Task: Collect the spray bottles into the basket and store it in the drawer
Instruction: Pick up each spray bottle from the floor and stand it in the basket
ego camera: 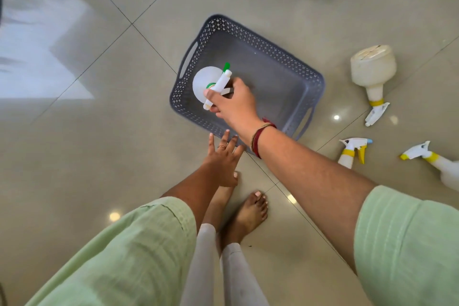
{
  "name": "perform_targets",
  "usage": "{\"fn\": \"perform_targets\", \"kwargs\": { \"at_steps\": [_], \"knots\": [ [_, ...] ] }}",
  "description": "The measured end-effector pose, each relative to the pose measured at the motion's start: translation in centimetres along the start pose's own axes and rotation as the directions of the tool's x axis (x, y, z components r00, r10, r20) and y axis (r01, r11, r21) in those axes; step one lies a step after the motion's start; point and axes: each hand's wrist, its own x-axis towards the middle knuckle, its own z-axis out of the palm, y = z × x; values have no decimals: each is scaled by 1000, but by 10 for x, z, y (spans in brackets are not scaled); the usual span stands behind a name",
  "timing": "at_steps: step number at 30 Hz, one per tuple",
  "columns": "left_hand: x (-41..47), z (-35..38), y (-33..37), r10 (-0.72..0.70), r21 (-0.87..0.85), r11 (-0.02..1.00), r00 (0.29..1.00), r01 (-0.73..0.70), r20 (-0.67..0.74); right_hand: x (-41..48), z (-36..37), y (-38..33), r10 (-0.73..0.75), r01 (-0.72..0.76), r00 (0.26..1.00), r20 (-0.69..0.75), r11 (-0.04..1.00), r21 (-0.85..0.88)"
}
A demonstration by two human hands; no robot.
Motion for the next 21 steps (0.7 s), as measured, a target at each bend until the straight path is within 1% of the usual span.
{"fn": "perform_targets", "kwargs": {
  "at_steps": [5,15,18,21],
  "knots": [
    [-9,3,-6,10,-8,1000,1000,-10,-26,-7,7,-2,30,-29,999,-32,999,27],
    [-11,8,-11,24,-23,999,999,-25,-49,-7,21,-2,66,-65,998,-7,991,117],
    [-17,8,-10,-10,-82,997,995,2,-95,-6,21,-3,76,-74,997,-15,991,115],
    [-27,9,-9,-47,-224,975,981,4,-188,-12,13,-8,118,-113,992,-39,987,113]
  ]
}}
